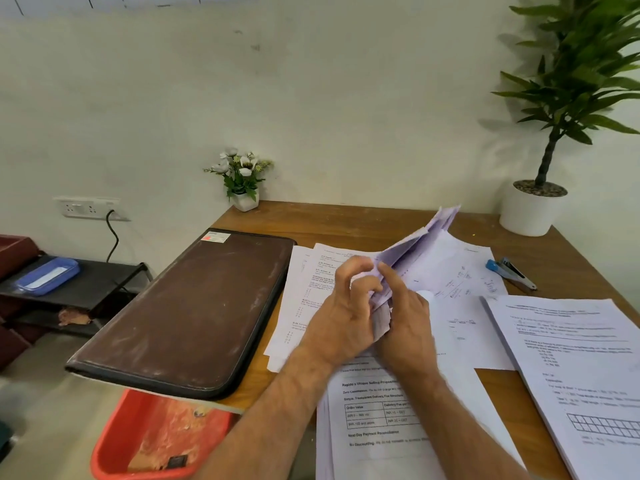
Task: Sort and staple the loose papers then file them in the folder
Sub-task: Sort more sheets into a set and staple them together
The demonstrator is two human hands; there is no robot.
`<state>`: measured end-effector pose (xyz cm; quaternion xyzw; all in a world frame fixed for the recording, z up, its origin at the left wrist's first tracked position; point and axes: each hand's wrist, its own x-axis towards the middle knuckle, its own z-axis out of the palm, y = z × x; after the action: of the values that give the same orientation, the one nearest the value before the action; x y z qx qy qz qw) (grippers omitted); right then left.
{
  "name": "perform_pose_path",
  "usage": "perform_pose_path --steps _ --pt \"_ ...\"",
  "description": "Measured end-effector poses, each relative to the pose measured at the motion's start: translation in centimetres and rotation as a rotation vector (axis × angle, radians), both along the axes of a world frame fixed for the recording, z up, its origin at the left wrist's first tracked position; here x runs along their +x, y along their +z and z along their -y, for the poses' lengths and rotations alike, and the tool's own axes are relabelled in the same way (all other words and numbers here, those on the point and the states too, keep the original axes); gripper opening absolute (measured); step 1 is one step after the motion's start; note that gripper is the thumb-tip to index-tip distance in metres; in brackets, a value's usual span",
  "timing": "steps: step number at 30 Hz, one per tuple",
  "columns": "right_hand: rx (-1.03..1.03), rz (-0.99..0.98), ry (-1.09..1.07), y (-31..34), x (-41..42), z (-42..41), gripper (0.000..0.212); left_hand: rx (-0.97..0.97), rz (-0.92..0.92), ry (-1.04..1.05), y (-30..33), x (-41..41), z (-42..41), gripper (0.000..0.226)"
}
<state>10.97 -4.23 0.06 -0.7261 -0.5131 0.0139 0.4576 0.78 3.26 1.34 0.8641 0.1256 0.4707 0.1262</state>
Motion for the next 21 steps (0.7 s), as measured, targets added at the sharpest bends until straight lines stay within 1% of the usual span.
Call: perform_pose_path --steps 2,5,8,10,12,13,15,17,18,19,20,21 --pt "-0.032 0.05 0.006 0.0 0.0 0.1 0.066 -0.007 0.036 -0.018 0.0 -0.1 0.2 0.034" --pt "-0.094 0.051 0.012 -0.1 -0.5 0.0 0.075 0.045 0.055 -0.059 0.2 -0.6 0.3 0.025" --pt "-0.031 0.045 -0.013 -0.2 -0.3 -0.1 0.069 0.119 0.014 -0.094 -0.1 -0.8 0.3 0.018" --pt "-0.003 0.078 -0.038 -0.6 -0.1 0.1 0.075 0.164 0.008 -0.091 -0.3 -0.8 0.5 0.015" --pt "-0.003 0.085 -0.056 -0.8 0.0 0.2 0.08 0.162 0.031 -0.088 -0.1 -0.6 0.6 0.014" --pt "-0.01 0.078 -0.055 -0.8 0.0 0.3 0.081 0.155 0.047 -0.087 0.0 -0.7 0.6 0.014" --pt "-0.013 0.062 -0.053 -0.9 0.0 0.1 0.079 0.136 0.114 -0.072 0.1 -0.7 0.6 0.029" --pt "-0.023 0.046 -0.068 -0.8 0.0 -0.1 0.076 0.052 0.185 -0.042 -0.1 -0.3 0.8 0.048" --pt "-0.03 0.043 -0.081 -0.7 0.0 -0.2 0.074 -0.045 0.207 -0.009 0.0 0.0 1.0 0.058" --pt "-0.037 0.036 -0.094 -0.6 0.1 -0.3 0.074 -0.19 0.206 0.029 0.4 0.3 1.2 0.067" --pt "-0.043 0.018 -0.108 -0.5 0.1 -0.4 0.074 -0.38 0.181 0.046 1.2 0.5 1.5 0.073" --pt "-0.046 -0.006 -0.118 -0.3 0.0 -0.3 0.076 -0.564 0.119 0.036 1.8 0.7 1.5 0.074"
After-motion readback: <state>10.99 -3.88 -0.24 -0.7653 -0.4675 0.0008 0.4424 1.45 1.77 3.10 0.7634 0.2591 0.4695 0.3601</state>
